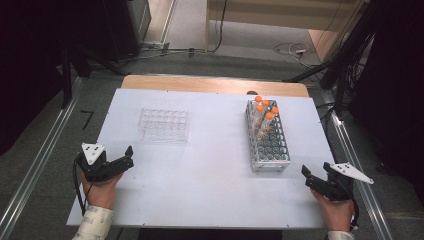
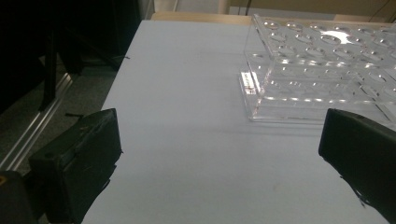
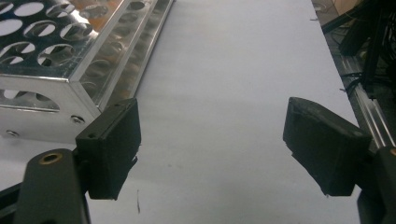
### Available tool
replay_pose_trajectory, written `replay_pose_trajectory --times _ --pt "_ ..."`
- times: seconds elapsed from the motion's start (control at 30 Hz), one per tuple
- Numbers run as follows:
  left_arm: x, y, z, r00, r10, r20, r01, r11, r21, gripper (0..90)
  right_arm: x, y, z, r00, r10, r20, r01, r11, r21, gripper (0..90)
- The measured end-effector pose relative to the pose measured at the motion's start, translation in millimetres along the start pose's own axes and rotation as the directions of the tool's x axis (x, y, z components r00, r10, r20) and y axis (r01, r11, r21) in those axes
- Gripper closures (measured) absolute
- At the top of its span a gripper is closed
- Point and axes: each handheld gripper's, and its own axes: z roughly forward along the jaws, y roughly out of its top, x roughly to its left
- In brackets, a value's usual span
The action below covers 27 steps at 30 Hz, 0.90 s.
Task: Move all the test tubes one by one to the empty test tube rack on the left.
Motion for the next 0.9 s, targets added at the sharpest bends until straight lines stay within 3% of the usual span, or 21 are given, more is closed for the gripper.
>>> replay_pose_trajectory --times 0.2,0.5,0.7,0.8,0.9 --pt "-0.1 -1.2 -2.2 0.9999 0.006 0.010 -0.006 1.0000 0.005 0.0 2.1 7.8 -2.7 0.9990 0.027 -0.035 -0.028 0.999 -0.024 19.2" --pt "-4.2 -1.7 -2.8 0.9997 0.022 0.014 -0.021 0.9997 -0.009 0.0 17.3 23.2 3.4 0.9969 -0.008 -0.078 0.005 0.999 -0.047 21.0" --pt "-6.1 -3.0 -0.9 0.9992 0.039 0.009 -0.039 0.9992 0.001 0.0 33.2 44.6 17.2 0.9925 -0.040 -0.115 0.034 0.998 -0.061 22.4" --pt "-6.8 -3.5 -0.9 0.9990 0.043 0.011 -0.043 0.9991 0.002 0.0 41.4 55.2 24.5 0.9896 -0.079 -0.120 0.071 0.995 -0.066 22.6" --pt "-7.9 -4.1 0.1 0.9990 0.044 0.010 -0.044 0.9990 0.007 0.0 46.1 64.7 35.0 0.9864 -0.091 -0.136 0.082 0.994 -0.071 27.6"
